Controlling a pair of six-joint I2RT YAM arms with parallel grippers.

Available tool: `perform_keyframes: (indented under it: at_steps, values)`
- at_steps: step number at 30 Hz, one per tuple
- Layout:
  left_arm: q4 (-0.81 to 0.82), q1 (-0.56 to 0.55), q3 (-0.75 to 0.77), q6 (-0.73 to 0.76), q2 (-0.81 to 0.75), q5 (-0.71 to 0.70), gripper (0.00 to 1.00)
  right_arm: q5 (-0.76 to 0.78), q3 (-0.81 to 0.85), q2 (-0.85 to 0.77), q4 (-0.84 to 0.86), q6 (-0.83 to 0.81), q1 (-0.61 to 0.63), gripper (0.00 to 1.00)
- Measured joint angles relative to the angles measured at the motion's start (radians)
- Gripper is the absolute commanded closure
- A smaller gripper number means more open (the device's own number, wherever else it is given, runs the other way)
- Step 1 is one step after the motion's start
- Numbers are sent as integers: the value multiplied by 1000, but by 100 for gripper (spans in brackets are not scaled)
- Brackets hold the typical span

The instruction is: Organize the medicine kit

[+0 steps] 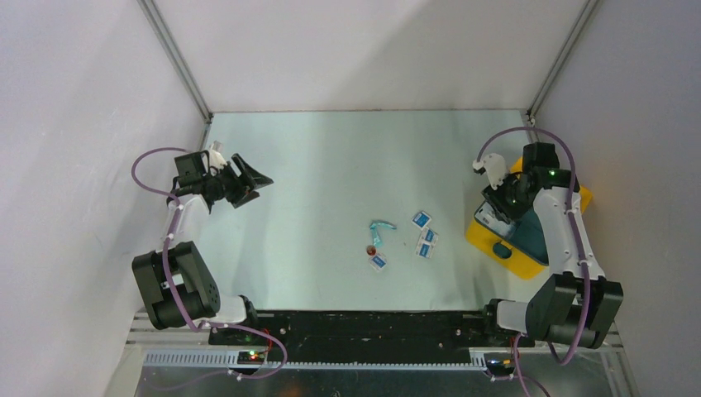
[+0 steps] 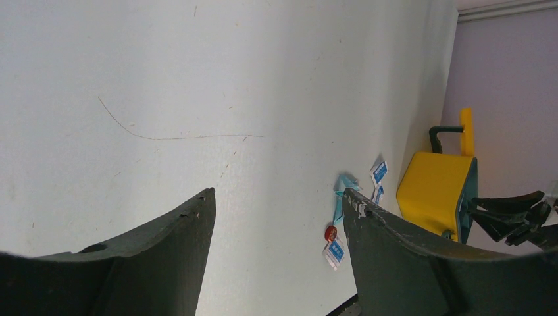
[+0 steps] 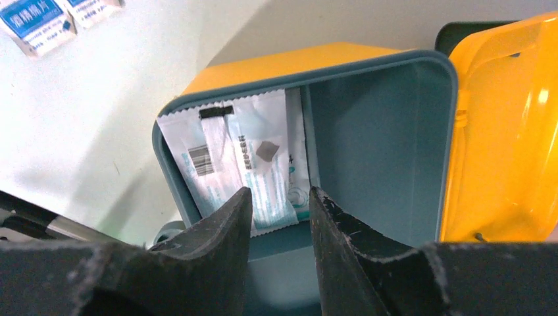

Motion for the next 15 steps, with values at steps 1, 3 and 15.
perform_keyframes:
  at_steps: [1,3,15]
  values:
    - [0,0,0,0,0,0,25,-9,2,0,9,8,0,58]
    - [0,0,0,0,0,0,25,-30,3,3,27,25,0,57]
    - [0,0,0,0,13,0,25,-104,3,78,50,69,0,44]
